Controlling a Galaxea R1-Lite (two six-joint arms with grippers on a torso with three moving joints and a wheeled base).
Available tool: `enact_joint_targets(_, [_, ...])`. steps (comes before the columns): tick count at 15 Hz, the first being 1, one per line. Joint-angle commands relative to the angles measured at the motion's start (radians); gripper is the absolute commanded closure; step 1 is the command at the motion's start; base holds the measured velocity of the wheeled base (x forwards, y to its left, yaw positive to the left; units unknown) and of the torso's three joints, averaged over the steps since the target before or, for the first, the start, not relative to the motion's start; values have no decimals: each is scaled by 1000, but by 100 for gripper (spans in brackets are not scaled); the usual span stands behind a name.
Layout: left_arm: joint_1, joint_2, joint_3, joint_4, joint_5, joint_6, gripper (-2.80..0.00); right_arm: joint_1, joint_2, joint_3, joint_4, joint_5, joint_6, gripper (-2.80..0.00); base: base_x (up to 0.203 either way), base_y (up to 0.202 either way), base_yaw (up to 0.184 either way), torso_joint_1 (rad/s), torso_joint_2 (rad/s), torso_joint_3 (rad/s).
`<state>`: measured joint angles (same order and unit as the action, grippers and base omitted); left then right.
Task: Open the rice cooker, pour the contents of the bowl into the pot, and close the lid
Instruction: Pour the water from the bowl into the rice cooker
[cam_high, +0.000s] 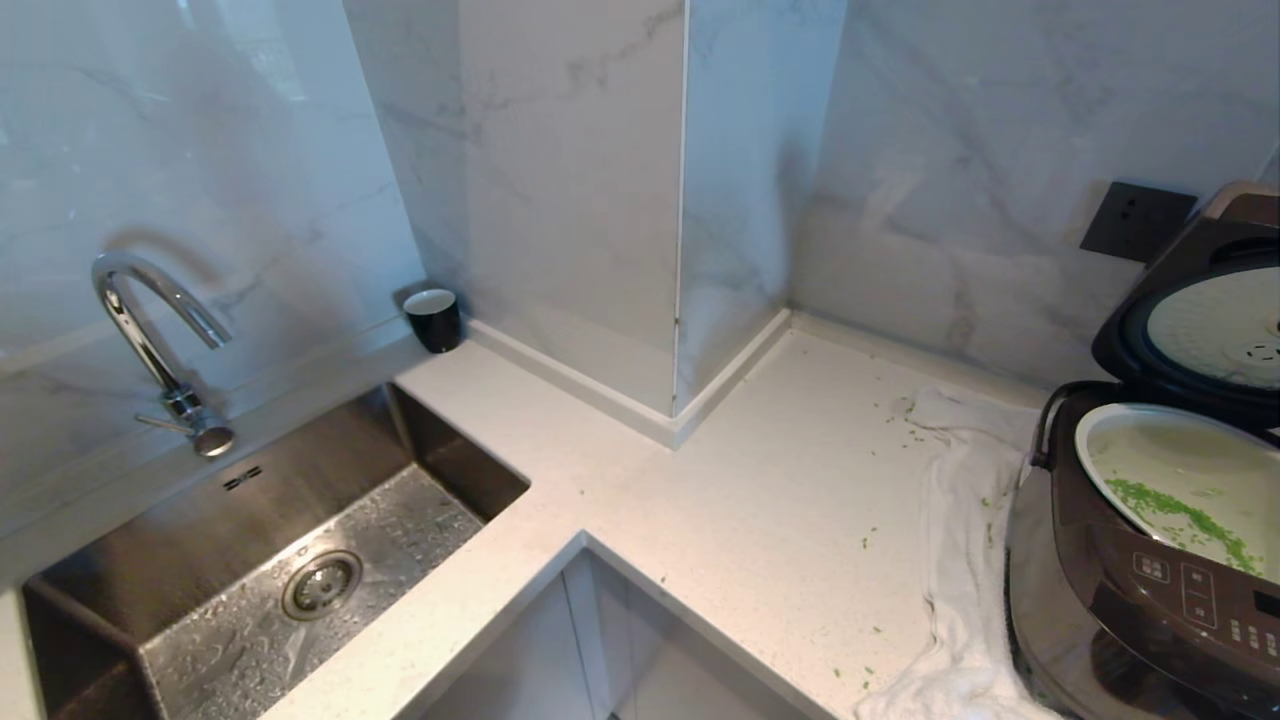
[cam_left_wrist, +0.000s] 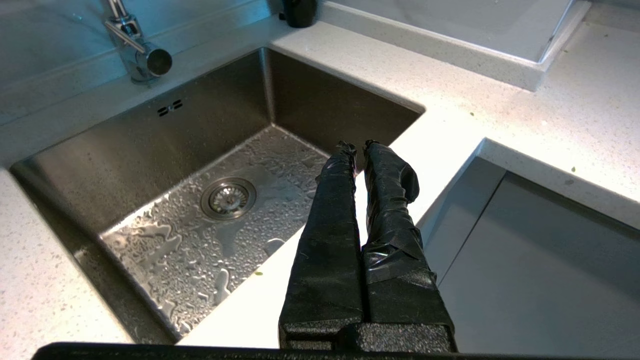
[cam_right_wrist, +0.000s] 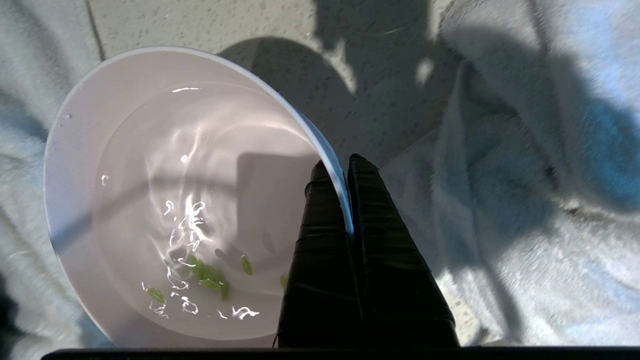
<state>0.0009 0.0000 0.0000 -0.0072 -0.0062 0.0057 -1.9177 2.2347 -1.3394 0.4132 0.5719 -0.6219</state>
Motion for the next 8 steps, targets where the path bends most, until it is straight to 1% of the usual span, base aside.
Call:
enact_joint_targets(1, [1,2,3,0,0,0,0,-5,26,4,-35,3,-3,0,0,0,0,0,0,0])
enact_joint_targets(5, [1,2,3,0,0,0,0,-30,76,-4,-99,2,-4,0,0,0,0,0,0,0])
enact_joint_targets(8, [1,3,3,0,0,2,0,-28,55,15,-92,8,-6,0,0,0,0,0,0,0])
